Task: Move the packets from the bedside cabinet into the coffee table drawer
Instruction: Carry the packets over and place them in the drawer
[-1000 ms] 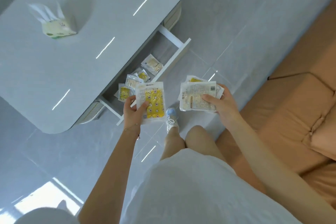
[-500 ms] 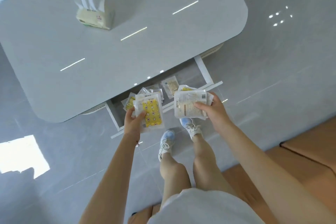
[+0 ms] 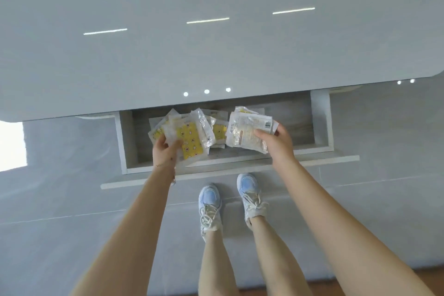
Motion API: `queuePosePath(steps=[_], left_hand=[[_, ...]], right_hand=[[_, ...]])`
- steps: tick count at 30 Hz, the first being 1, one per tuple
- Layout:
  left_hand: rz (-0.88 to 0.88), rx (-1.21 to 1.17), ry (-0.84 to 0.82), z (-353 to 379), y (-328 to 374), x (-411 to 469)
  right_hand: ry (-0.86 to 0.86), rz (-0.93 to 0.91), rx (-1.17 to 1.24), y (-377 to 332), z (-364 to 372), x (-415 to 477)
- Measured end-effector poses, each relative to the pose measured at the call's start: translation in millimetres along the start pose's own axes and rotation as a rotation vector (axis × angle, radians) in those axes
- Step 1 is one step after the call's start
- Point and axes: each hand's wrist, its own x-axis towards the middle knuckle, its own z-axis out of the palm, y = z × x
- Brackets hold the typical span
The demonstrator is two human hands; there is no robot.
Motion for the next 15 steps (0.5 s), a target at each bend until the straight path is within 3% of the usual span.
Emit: queuePosePath(steps=[5,12,15], left_hand=[[-0.043,-0.030,-0.001,0.3,-13.5,57.7],[-0.006,0.130,0.116,8.3,-21.0,81.6],[0.080,0.315,0.157,6.6,-18.0,78.7]], right_hand=[[0.049,0.075,-0.030,25.7,24.1,58.4],[0.187,0.071,-0.263,44.9,41.2,86.8],[0.184,0.087,-0.410,47.6,39.5,88.1]])
